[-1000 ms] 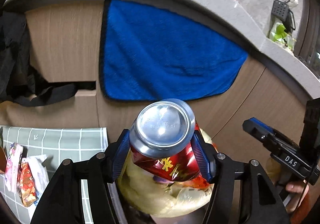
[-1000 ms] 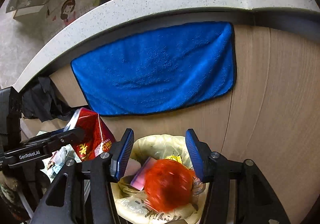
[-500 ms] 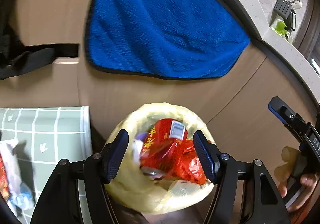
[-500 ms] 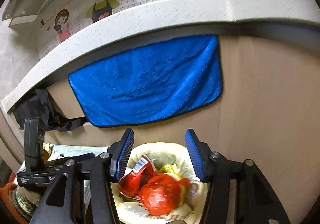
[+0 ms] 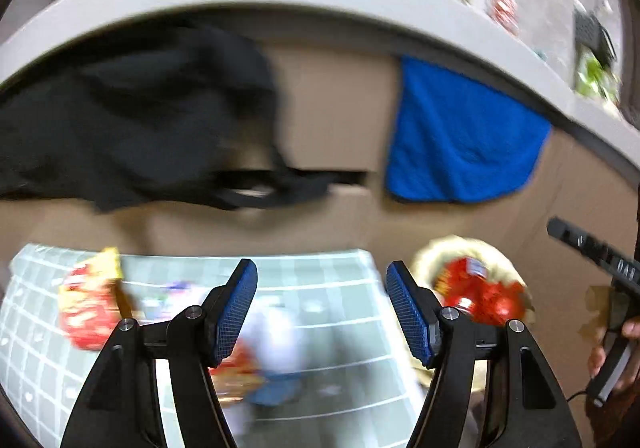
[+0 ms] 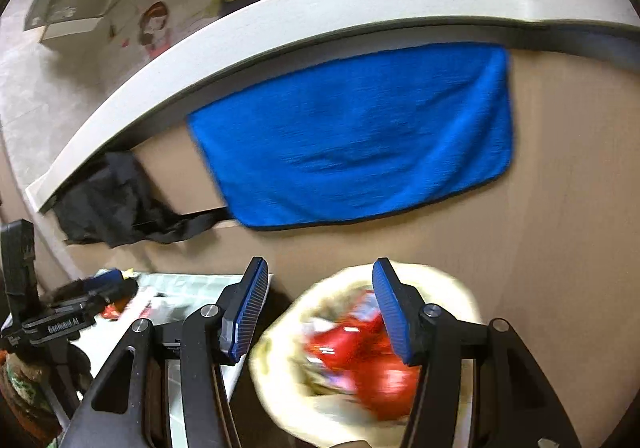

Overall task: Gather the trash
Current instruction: 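Bring both grippers back over the table toward the remaining trash, then grasp the red paper cup rim with the left gripper while the right reaches the yellow chip bag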

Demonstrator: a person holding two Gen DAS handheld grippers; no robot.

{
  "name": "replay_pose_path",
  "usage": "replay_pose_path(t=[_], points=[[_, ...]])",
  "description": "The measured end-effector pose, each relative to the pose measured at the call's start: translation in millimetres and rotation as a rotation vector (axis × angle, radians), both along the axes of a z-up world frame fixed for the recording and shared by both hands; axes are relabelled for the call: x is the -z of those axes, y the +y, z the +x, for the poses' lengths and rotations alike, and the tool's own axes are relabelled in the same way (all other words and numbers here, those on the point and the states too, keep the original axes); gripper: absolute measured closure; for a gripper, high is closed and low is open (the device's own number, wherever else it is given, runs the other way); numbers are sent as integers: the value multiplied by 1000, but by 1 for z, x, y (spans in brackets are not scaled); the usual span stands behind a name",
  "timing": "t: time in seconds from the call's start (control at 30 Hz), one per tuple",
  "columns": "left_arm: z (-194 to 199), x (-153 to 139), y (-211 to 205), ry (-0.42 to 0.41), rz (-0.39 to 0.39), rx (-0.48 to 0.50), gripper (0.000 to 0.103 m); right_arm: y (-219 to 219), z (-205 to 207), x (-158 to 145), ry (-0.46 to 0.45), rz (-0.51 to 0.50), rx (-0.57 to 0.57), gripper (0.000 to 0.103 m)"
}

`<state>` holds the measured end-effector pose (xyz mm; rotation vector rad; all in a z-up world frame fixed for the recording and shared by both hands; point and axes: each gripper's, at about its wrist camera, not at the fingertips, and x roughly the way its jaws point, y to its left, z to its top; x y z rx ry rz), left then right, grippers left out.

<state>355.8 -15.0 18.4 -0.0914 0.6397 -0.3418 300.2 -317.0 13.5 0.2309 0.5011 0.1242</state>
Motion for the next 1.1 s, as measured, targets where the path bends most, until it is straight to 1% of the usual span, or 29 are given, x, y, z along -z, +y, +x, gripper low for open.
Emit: replay_pose_path(t=[0.03, 0.13, 0.17, 0.27, 0.33, 0.43, 0.57, 0.73, 0.8, 0.87, 1.0, 1.07, 1.1], points=[[-1, 0, 22, -6, -23, -34, 35, 13, 4, 2, -3, 3, -23, 51], [1, 6, 78, -5, -49, -145, 35, 52, 11, 6, -3, -6, -85, 51], [2, 9, 94, 4, -56, -174, 35, 66, 13, 9, -1, -14, -105, 51], [7, 28, 147, 67, -94, -253, 35, 104, 17, 18, 30, -36, -157, 51], [7, 39, 170, 89, -109, -294, 35, 126, 19, 24, 55, -50, -186, 51], [3, 53, 193, 115, -113, -327, 35, 157, 21, 33, 84, -82, -221, 51], [-4, 69, 208, 138, -114, -331, 35, 188, 21, 45, 122, -111, -262, 51], [-10, 79, 217, 141, -126, -333, 35, 209, 19, 56, 139, -163, -289, 51], [-4, 80, 210, 146, -112, -336, 35, 211, 20, 60, 152, -160, -288, 51], [0, 80, 201, 139, -92, -337, 35, 208, 21, 63, 167, -134, -281, 51], [16, 78, 167, 122, 0, -316, 35, 197, 22, 71, 187, -94, -240, 51], [27, 78, 151, 114, 56, -324, 35, 194, 23, 74, 201, -83, -230, 51], [32, 79, 141, 98, 113, -334, 35, 192, 22, 75, 204, -81, -228, 51]])
